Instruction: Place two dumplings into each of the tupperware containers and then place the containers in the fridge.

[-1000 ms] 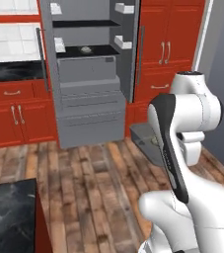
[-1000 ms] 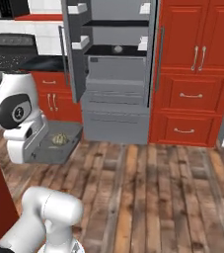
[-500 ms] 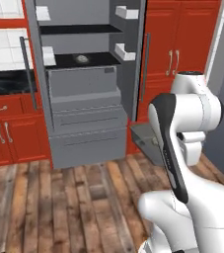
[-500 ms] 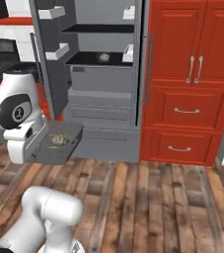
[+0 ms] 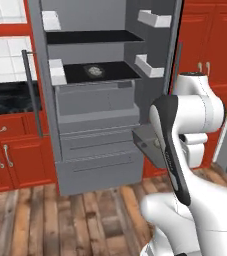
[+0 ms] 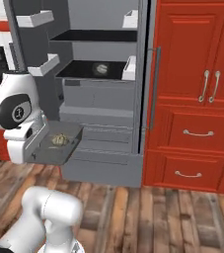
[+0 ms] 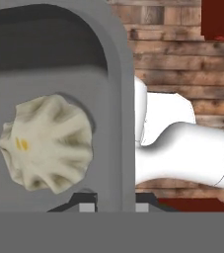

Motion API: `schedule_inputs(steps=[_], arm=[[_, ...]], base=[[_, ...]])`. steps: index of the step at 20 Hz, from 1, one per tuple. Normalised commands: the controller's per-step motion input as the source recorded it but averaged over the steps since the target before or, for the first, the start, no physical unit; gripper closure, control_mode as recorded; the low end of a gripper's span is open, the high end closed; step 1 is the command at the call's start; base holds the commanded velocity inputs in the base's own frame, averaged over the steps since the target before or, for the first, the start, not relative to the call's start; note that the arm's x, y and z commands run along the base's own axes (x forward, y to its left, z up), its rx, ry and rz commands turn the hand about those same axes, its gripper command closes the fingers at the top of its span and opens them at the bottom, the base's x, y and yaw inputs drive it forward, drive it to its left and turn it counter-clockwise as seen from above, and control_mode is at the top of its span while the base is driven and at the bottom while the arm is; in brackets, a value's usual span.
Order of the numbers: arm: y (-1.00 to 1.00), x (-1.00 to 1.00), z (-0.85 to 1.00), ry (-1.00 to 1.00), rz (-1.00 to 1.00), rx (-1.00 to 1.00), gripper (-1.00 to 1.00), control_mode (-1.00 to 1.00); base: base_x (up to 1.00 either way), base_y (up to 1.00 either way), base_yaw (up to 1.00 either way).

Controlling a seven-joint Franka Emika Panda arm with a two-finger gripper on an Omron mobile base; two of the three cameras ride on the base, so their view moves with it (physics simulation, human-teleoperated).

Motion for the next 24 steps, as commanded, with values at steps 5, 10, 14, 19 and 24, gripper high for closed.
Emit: schedule_inputs(steps=[5, 10, 14, 19, 24], arm=[[0.00, 0.00, 0.00, 0.00, 0.00, 0.00, 1.00, 1.00], [0.00, 0.00, 0.00, 0.00, 0.00, 0.00, 1.00, 1.00], [0.00, 0.00, 0.00, 0.00, 0.00, 0.00, 1.00, 1.00], [0.00, 0.00, 0.00, 0.00, 0.00, 0.00, 1.00, 1.00], [0.00, 0.00, 0.00, 0.00, 0.00, 0.00, 1.00, 1.00]], base=[[0.95, 0.15, 0.00], [0.92, 0.00, 0.00], [0.99, 0.00, 0.00], [0.83, 0.01, 0.00], [0.54, 0.13, 0.00]])
